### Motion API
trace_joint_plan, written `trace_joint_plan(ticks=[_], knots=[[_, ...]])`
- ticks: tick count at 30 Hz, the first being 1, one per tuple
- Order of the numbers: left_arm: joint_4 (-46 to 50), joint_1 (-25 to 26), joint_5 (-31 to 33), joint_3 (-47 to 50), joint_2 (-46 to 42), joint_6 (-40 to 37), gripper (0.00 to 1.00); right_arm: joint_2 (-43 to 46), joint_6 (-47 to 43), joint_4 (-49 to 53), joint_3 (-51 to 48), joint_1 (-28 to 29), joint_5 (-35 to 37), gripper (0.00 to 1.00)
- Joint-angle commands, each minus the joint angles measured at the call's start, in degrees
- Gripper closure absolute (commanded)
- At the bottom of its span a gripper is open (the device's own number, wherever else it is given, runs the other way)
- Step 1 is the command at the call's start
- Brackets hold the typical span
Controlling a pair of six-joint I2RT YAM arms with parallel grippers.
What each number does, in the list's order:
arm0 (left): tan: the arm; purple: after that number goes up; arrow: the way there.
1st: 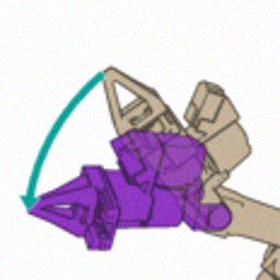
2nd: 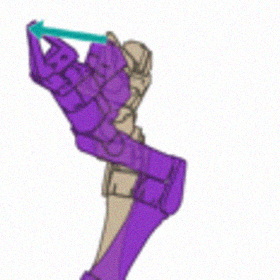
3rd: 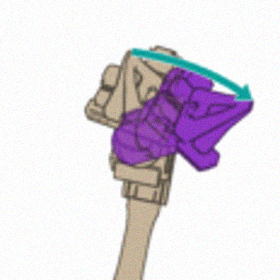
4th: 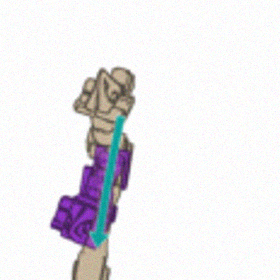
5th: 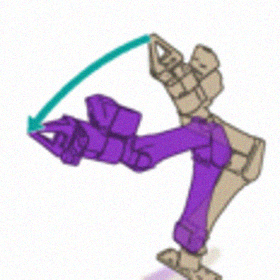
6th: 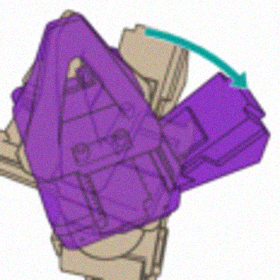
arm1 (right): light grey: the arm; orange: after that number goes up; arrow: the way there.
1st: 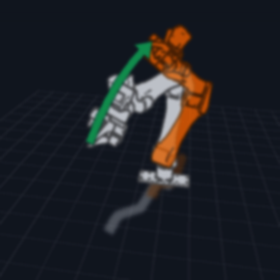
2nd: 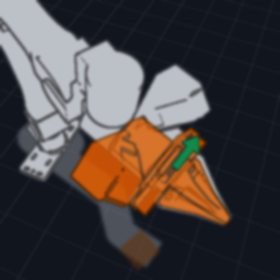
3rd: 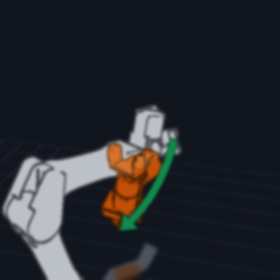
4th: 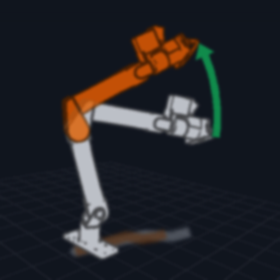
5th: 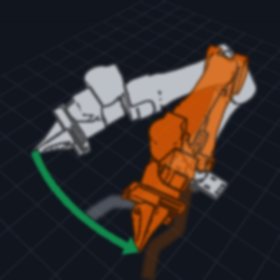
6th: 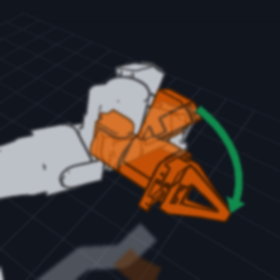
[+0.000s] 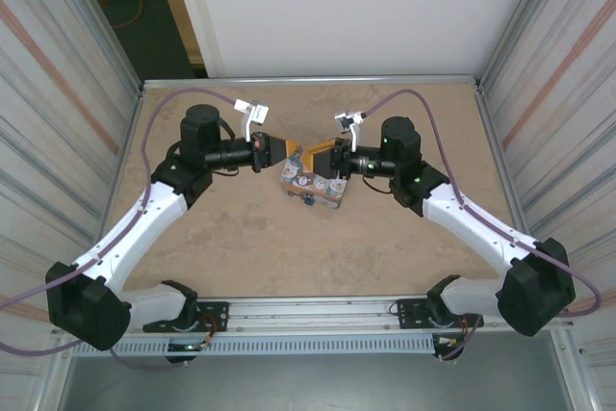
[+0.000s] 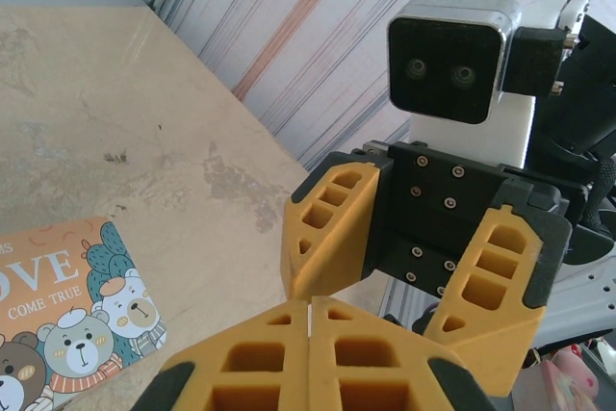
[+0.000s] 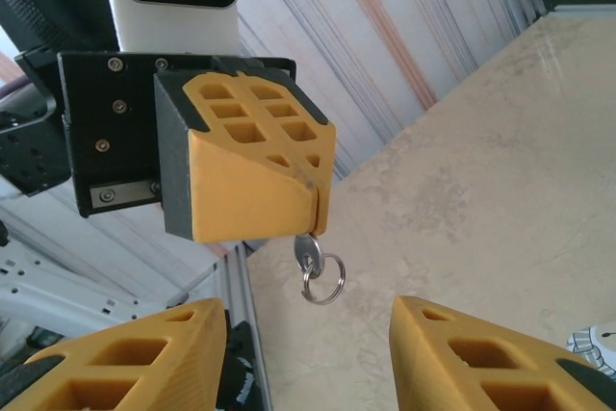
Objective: Unlock the padlock with the key
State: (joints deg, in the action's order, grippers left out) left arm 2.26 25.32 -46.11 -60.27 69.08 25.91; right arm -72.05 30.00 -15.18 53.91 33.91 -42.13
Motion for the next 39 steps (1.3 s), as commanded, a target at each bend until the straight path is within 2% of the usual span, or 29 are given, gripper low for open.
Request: trace_joint_plan(ticks=[1, 13, 30, 35, 39], knots=[[-1.83, -0.18, -1.20, 0.33, -1.05, 0.46, 1.00, -1.52, 0.17, -1.70, 2.76, 0.86, -1.02, 0.54], [-2.26, 0.23, -0.73, 0.78, -0.79, 0.63, 1.00, -4.15, 0.55, -3.04, 3.48, 1.85, -1.38, 0.58], [-2.49, 0.43, -0.77, 0.94, -0.70, 0.48, 1.00, -5.66, 0.58, -3.01, 4.98, 2.12, -1.65, 0.74], [-2.55, 0.43, -0.89, 1.03, -0.61, 0.52, 1.00, -6.06, 0.66, -3.01, 5.50, 2.10, -1.97, 0.81], [-2.66, 0.50, -0.89, 1.13, -0.61, 0.48, 1.00, -6.18, 0.52, -2.76, 5.68, 2.06, -2.16, 0.94]])
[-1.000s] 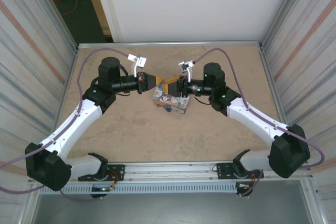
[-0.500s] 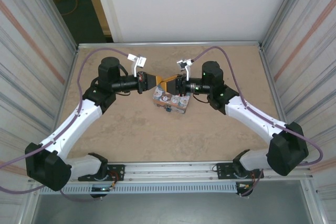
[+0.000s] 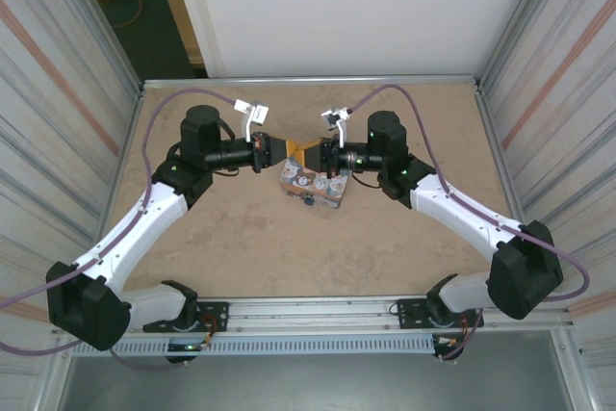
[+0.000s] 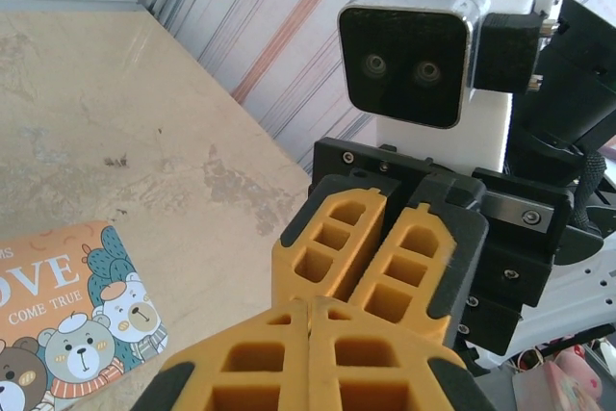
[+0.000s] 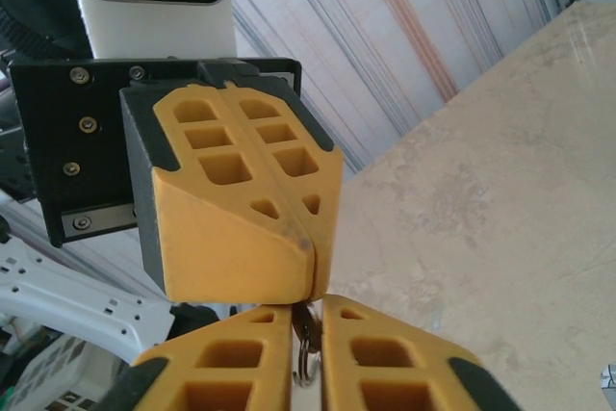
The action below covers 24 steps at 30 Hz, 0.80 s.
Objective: Unlock the padlock with the key
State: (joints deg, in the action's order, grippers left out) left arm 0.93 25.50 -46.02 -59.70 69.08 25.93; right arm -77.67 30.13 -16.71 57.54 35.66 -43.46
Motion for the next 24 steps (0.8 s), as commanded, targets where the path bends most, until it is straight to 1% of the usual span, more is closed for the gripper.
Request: trace_joint_plan(ticks=[1, 3, 8, 10, 12, 17, 20, 22, 24], knots=[[-1.47, 0.26, -0.86, 0.55, -0.61, 0.64, 1.00, -0.60, 0.37, -0.98, 2.03, 0.34, -0.92, 0.97], [-1.89, 0.26, -0.82, 0.73, -0.70, 0.81, 1.00, -0.52, 0.07, -0.33, 1.97, 0.37, -0.84, 1.00], [-2.59, 0.21, 0.35, 0.99, -1.22, 1.12, 0.99, 0.19, -0.71, 1.08, 1.57, 0.28, -0.04, 1.00], [-2.43, 0.08, 1.23, 1.08, -1.64, 1.05, 0.85, 0.61, -1.63, 2.70, 1.69, 0.24, 0.61, 1.00], [-2.27, -0.42, 2.09, 1.24, -2.34, 1.05, 0.77, 1.09, -2.73, 4.67, 1.70, 0.03, 1.52, 1.00], [-1.53, -1.70, 6.27, 2.72, -5.58, 0.90, 0.63, 2.68, -6.46, 11.52, 1.70, -0.98, 4.13, 1.00], [0.29, -1.77, 10.54, 4.24, -7.60, -0.62, 0.52, 3.28, -9.11, 17.09, 1.70, -1.88, 7.05, 1.00], [2.25, -1.76, 14.12, 5.80, -9.04, -1.41, 0.42, 3.29, -10.24, 19.71, 1.16, -2.88, 8.70, 1.00], [3.94, -1.76, 17.33, 7.63, -10.17, -2.02, 0.37, 3.09, -10.33, 20.97, 0.05, -4.14, 9.56, 1.00]])
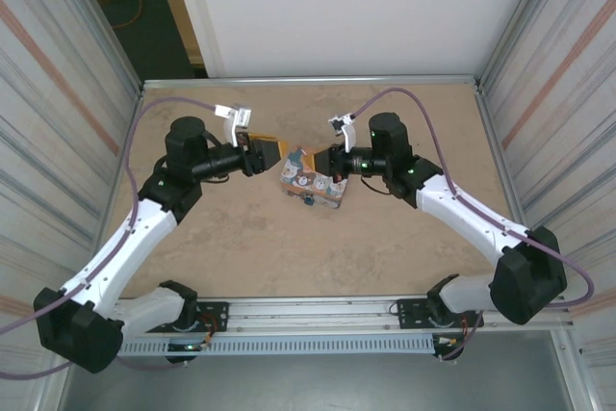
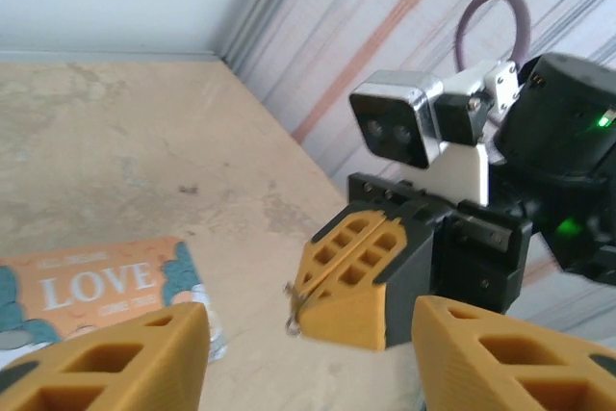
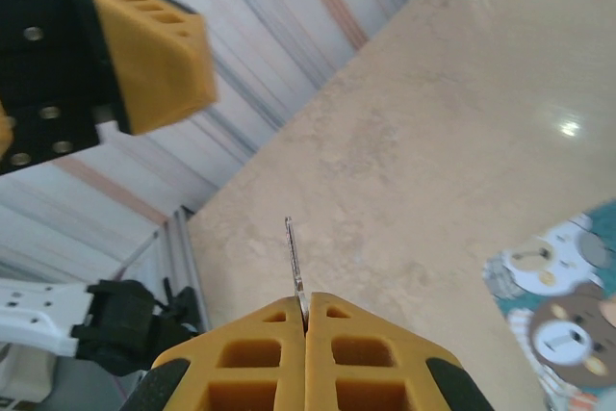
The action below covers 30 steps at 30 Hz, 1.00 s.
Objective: Unlock the padlock with the key
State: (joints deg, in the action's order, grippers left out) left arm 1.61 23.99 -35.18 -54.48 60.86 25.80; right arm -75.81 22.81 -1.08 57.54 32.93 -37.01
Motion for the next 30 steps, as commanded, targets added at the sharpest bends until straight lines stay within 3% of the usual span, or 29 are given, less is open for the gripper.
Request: trace_joint_plan(ticks=[1, 5, 13, 22, 30], knots=[[3.97, -0.25, 7.93, 3.31, -2.40, -2.08, 0.35, 1.06, -2.74, 5.68, -0.66, -2.16, 3.53, 1.00], [4.57, -0.25, 11.34, 9.03, -2.97, -1.42, 0.32, -1.42, -0.97, 5.61, -3.66, -5.38, 3.49, 1.00], [-2.12, 1.50, 5.43, 16.45, 5.12, 2.35, 0.28, -9.95, 4.70, 3.04, -5.25, -8.84, 2.52, 1.00], [-7.70, 6.17, 2.13, 13.51, 20.58, 1.15, 0.28, -17.47, 10.88, -2.26, -4.73, -9.39, 1.73, 1.00], [-8.36, 6.86, 2.31, 8.87, 29.83, -3.93, 0.29, -19.80, 11.23, -2.30, -5.48, -9.55, 3.36, 1.00]])
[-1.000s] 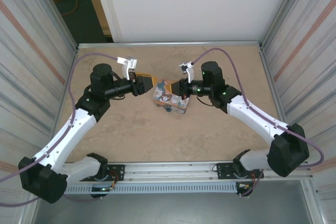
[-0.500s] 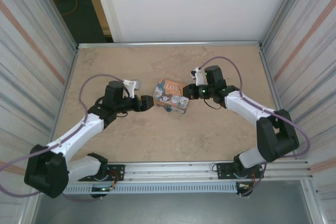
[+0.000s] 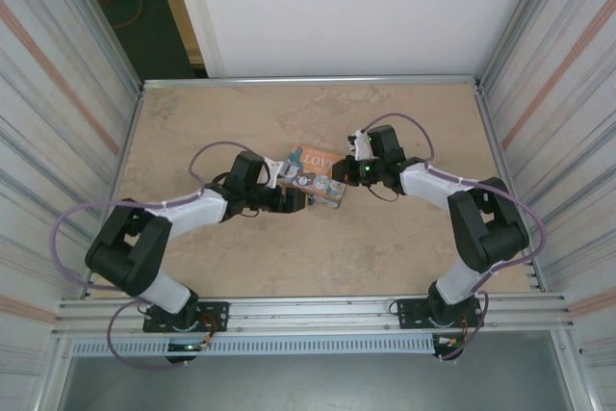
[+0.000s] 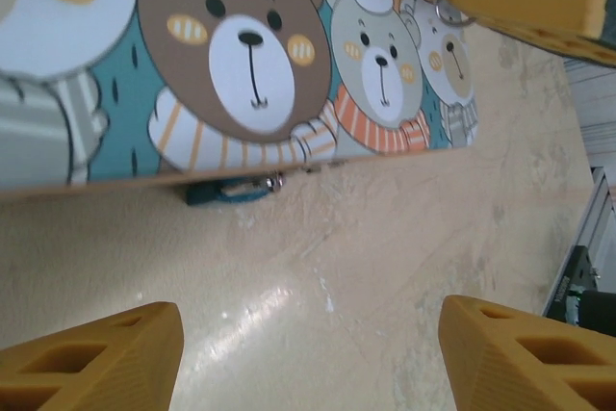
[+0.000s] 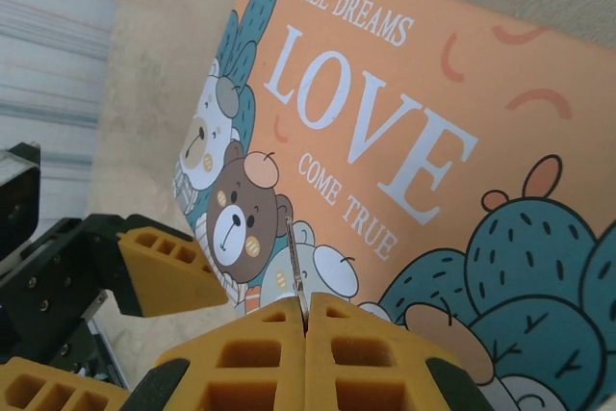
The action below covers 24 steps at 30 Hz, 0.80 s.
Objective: Unlock the padlock with the key
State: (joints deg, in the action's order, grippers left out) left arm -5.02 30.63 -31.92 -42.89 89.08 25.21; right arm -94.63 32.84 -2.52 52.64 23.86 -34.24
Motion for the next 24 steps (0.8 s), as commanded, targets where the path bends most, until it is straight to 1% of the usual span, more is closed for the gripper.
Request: trace_joint_plan(ticks=[1, 6, 11, 17, 24], knots=[[-2.05, 0.09, -0.86, -3.33, 2.48, -3.51, 0.30, -1.21, 1.04, -0.73, -0.76, -0.48, 0.65, 1.00], [-4.18, -0.72, -0.98, -5.22, 5.70, -3.51, 0.31, -2.04, 0.82, -1.50, -2.14, -0.48, 1.28, 1.00], [-5.18, -3.06, -2.52, -6.83, 7.82, -3.38, 0.32, -2.99, 0.73, -2.02, -2.76, -0.48, 1.49, 1.00], [-2.20, -3.39, -0.58, -7.22, 7.59, -6.59, 0.33, -4.36, 1.46, -4.24, -3.07, -0.35, 1.59, 1.00], [-2.83, -3.39, 1.66, -3.45, 5.60, -8.24, 0.32, -7.08, 3.19, -6.53, -1.14, 0.48, 1.62, 1.00]])
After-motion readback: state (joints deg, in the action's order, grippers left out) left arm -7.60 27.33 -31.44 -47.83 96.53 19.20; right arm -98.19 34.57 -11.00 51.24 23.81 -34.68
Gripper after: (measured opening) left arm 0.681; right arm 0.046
